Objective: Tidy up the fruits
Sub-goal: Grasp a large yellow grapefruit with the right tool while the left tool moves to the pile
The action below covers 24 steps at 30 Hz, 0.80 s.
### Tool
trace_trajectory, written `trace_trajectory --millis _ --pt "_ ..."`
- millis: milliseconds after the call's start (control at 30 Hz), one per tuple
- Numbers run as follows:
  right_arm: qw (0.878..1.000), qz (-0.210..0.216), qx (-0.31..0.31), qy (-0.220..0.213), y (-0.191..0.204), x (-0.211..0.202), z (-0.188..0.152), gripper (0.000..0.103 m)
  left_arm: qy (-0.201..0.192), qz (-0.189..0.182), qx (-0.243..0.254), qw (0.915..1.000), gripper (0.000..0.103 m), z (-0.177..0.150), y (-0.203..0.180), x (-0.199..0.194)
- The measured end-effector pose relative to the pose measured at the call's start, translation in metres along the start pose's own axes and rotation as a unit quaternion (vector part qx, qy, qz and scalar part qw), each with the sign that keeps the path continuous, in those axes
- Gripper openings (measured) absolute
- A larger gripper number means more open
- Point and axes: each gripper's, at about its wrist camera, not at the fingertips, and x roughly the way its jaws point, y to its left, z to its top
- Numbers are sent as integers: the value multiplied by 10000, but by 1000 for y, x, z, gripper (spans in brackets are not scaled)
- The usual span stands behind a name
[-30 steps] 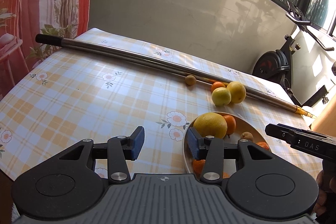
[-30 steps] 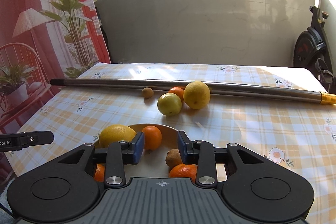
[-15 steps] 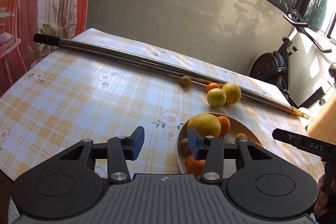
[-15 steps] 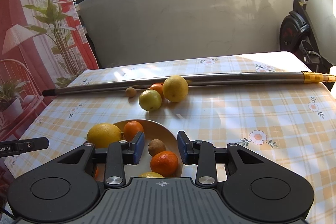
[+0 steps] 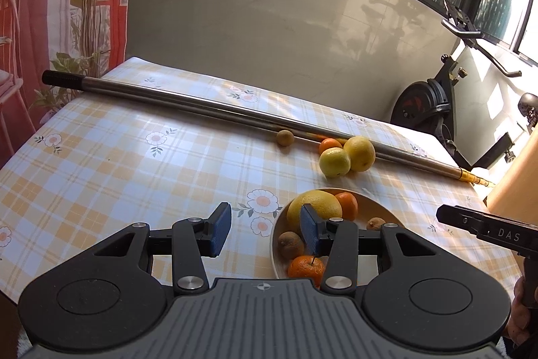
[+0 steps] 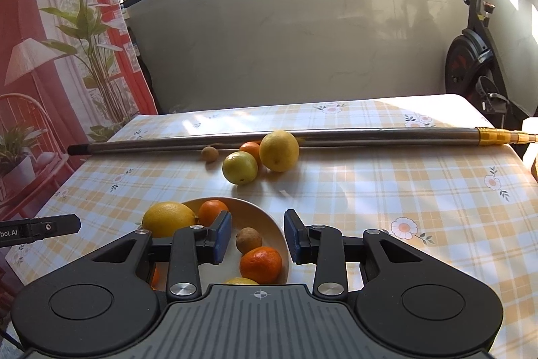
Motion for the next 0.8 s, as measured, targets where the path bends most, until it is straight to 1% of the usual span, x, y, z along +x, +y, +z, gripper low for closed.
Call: trace_trajectory --millis 233,400,600,700,800 --pt "9999 -37 88 -131 -6 -1 13 32 -300 -125 280 9991 48 26 -11 -2" --pt "9997 -95 60 -218 -12 2 22 32 -400 -223 409 9981 48 42 -18 6" --pt "9994 -167 108 -279 -23 11 33 32 -376 -378 414 9977 48 53 -20 18" --pt "9993 -152 114 -313 -25 16 39 32 -292 -485 326 9979 48 58 -16 24" --pt "9993 -135 5 -335 -24 22 44 32 -198 -493 289 9982 48 63 -12 32"
